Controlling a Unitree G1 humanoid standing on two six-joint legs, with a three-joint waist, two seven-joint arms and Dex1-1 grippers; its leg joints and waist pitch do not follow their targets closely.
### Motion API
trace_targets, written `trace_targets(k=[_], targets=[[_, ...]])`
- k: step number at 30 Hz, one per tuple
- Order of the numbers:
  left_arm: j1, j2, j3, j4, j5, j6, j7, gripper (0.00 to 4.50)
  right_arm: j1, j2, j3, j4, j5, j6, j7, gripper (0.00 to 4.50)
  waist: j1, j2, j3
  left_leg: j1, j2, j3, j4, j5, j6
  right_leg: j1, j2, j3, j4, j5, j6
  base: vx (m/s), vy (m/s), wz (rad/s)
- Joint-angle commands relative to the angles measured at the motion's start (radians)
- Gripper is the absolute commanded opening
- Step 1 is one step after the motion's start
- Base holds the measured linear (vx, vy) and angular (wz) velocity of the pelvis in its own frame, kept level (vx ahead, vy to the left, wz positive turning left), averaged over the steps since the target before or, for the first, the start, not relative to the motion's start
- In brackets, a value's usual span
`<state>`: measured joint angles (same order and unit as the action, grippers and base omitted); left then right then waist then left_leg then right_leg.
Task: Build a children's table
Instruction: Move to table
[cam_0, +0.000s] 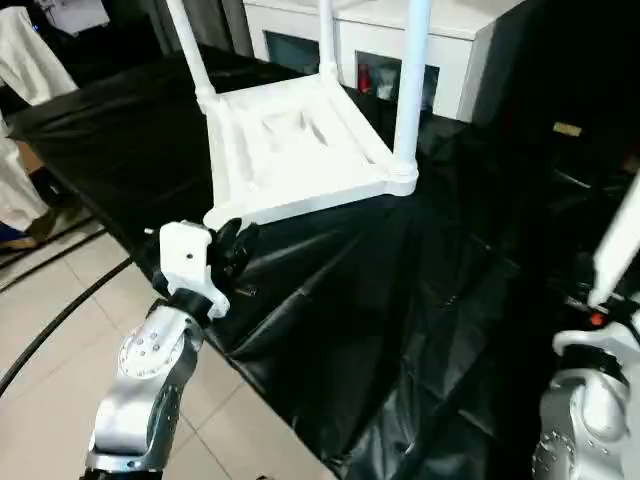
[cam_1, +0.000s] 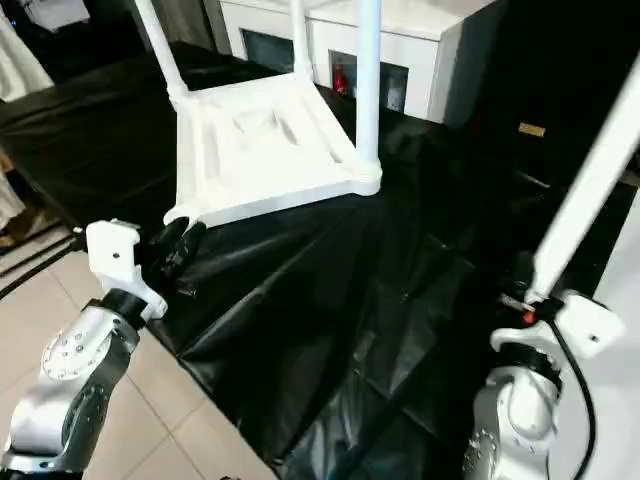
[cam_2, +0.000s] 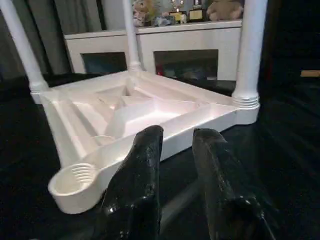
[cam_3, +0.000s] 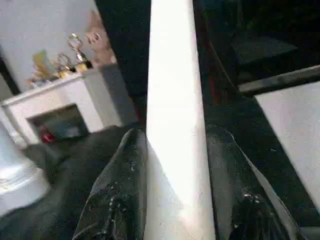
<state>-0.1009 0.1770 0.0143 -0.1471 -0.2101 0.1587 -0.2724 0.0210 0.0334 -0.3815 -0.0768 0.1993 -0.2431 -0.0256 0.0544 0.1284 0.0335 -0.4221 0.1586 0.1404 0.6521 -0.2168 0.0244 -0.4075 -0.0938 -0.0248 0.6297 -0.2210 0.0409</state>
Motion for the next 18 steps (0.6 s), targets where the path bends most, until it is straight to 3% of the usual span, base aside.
trace_targets(k=[1, 2, 3, 4, 5, 6, 7, 8, 9, 10, 11, 12, 13, 14, 15, 16, 17, 18], targets=[[-0.015, 0.022, 0.03, 0.013, 0.006, -0.006, -0.002, 1.25, -0.005, 0.009, 0.048, -0.036, -0.009, -0.004, 0.005, 1.21, 0.017, -0.033, -0.039, -0.035, 0.048, -0.056, -0.006, -0.064, 0.187, 0.07, -0.207, 0.129, -0.164, -0.475, -0.183, -0.012, 0.189, -0.01], [-0.023, 0.027, 0.035, 0.015, 0.005, -0.003, -0.003, 1.25, -0.006, 0.005, 0.058, -0.043, -0.01, 0.002, 0.011, 1.21, 0.01, -0.025, -0.04, 0.037, 0.049, -0.024, -0.043, -0.143, 0.133, 0.021, -0.112, 0.131, -0.158, -0.507, -0.166, -0.012, 0.189, -0.01], [-0.03, 0.03, 0.038, 0.017, 0.005, -0.004, -0.003, 1.25, -0.008, 0.006, 0.06, -0.044, -0.007, 0.005, 0.012, 1.21, 0.002, -0.013, -0.045, 0.072, 0.044, -0.002, -0.068, -0.18, 0.116, -0.002, -0.057, 0.112, -0.139, -0.472, -0.149, -0.049, 0.22, -0.16], [-0.035, 0.032, 0.042, 0.021, 0.004, -0.007, -0.002, 1.25, -0.01, 0.008, 0.061, -0.046, -0.005, 0.008, 0.01, 1.21, -0.024, -0.004, -0.04, 0.146, 0.034, 0.042, -0.109, -0.345, 0.083, -0.063, 0.023, 0.055, -0.103, -0.413, -0.1, -0.062, 0.194, -0.28], [-0.035, 0.032, 0.042, 0.021, 0.004, -0.008, -0.002, 1.25, -0.01, 0.008, 0.061, -0.046, -0.005, 0.008, 0.01, 1.21, -0.029, -0.001, -0.033, 0.155, 0.048, 0.087, -0.145, -0.489, 0.043, -0.08, 0.045, 0.003, -0.051, -0.36, -0.07, -0.062, 0.194, -0.28], [-0.038, 0.034, 0.045, 0.024, 0.004, -0.01, 0.0, 1.25, -0.011, 0.008, 0.06, -0.047, -0.005, 0.01, 0.009, 1.21, -0.04, -0.006, -0.03, 0.141, 0.06, 0.108, -0.163, -0.527, 0.032, -0.075, 0.048, -0.022, -0.022, -0.317, -0.06, -0.03, 0.206, -0.39], [-0.039, 0.036, 0.048, 0.029, 0.004, -0.014, 0.001, 1.25, -0.012, 0.006, 0.06, -0.05, -0.006, 0.014, 0.007, 1.21, -0.044, 0.0, -0.031, 0.129, 0.083, 0.134, -0.192, -0.555, 0.012, -0.056, 0.024, -0.059, 0.023, -0.234, -0.057, -0.033, 0.219, -0.49], [-0.039, 0.037, 0.05, 0.033, 0.006, -0.017, 0.002, 1.25, -0.014, 0.005, 0.059, -0.051, -0.007, 0.016, 0.005, 1.21, -0.045, -0.001, -0.029, 0.128, 0.089, 0.148, -0.199, -0.555, -0.006, -0.051, 0.014, -0.073, 0.035, -0.196, -0.069, -0.033, 0.219, -0.49], [-0.038, 0.039, 0.052, 0.036, 0.007, -0.021, 0.001, 1.25, -0.016, 0.003, 0.058, -0.056, -0.007, 0.021, 0.003, 1.21, -0.047, -0.025, -0.018, 0.125, 0.1, 0.176, -0.203, -0.598, -0.051, -0.037, -0.01, -0.082, 0.017, -0.212, -0.095, -0.032, 0.174, -0.53], [-0.038, 0.039, 0.053, 0.037, 0.007, -0.022, 0.0, 1.25, -0.017, 0.001, 0.058, -0.058, -0.006, 0.023, 0.003, 1.21, -0.043, -0.047, -0.028, 0.166, 0.057, 0.187, -0.127, -0.647, -0.117, -0.077, -0.055, -0.023, -0.091, -0.361, -0.117, -0.016, 0.193, -0.39], [-0.037, 0.04, 0.053, 0.038, 0.007, -0.023, 0.0, 1.25, -0.018, 0.001, 0.058, -0.059, -0.005, 0.024, 0.003, 1.21, -0.034, -0.065, -0.033, 0.179, 0.042, 0.15, -0.018, -0.623, -0.091, -0.082, -0.145, 0.072, -0.168, -0.449, -0.123, -0.016, 0.193, -0.39], [-0.037, 0.041, 0.055, 0.039, 0.007, -0.024, -0.002, 1.25, -0.02, -0.003, 0.058, -0.06, -0.004, 0.026, 0.001, 1.21, -0.016, -0.074, -0.024, 0.055, 0.028, 0.013, 0.094, -0.443, -0.021, 0.052, -0.306, 0.243, -0.214, -0.612, -0.154, 0.053, 0.266, -0.74], [-0.036, 0.042, 0.057, 0.042, 0.006, -0.025, -0.003, 1.25, -0.025, -0.008, 0.057, -0.058, -0.002, 0.029, -0.002, 1.21, -0.028, -0.07, -0.022, 0.009, 0.005, -0.071, 0.093, -0.264, -0.017, 0.097, -0.264, 0.221, -0.2, -0.795, -0.155, 0.069, 0.276, -1.01], [-0.036, 0.043, 0.059, 0.043, 0.006, -0.026, -0.004, 1.25, -0.028, -0.013, 0.058, -0.056, 0.001, 0.031, -0.004, 1.21, -0.023, -0.062, -0.026, 0.02, -0.018, -0.079, 0.073, -0.24, -0.014, 0.08, -0.211, 0.218, -0.202, -0.803, -0.165, 0.069, 0.276, -1.01], [-0.035, 0.043, 0.059, 0.043, 0.006, -0.025, -0.005, 1.25, -0.032, -0.02, 0.058, -0.054, -0.005, 0.037, -0.009, 1.21, -0.03, -0.06, -0.031, 0.064, -0.065, -0.059, -0.002, -0.206, 0.015, 0.025, -0.059, 0.191, -0.19, -0.719, -0.146, -0.017, 0.237, -0.6], [-0.034, 0.043, 0.061, 0.042, 0.007, -0.025, -0.006, 1.25, -0.04, -0.026, 0.061, -0.05, -0.003, 0.043, -0.015, 1.21, -0.07, -0.04, -0.029, 0.128, -0.043, -0.022, -0.095, -0.211, 0.087, -0.053, 0.06, 0.105, -0.115, -0.541, -0.105, -0.031, 0.241, -0.41], [-0.033, 0.042, 0.062, 0.042, 0.008, -0.024, -0.005, 1.25, -0.044, -0.029, 0.063, -0.049, -0.004, 0.053, -0.016, 1.21, -0.093, -0.026, -0.034, 0.161, -0.022, -0.021, -0.121, -0.169, 0.157, -0.089, 0.081, 0.054, -0.042, -0.406, -0.096, -0.031, 0.241, -0.41], [-0.032, 0.043, 0.067, 0.042, 0.013, -0.02, 0.004, 1.25, -0.051, -0.033, 0.069, -0.048, -0.004, 0.072, -0.014, 1.21, -0.11, -0.019, -0.036, 0.139, 0.037, -0.016, -0.166, -0.082, 0.289, -0.069, 0.056, -0.025, 0.082, -0.202, -0.111, -0.03, 0.253, -0.6]])
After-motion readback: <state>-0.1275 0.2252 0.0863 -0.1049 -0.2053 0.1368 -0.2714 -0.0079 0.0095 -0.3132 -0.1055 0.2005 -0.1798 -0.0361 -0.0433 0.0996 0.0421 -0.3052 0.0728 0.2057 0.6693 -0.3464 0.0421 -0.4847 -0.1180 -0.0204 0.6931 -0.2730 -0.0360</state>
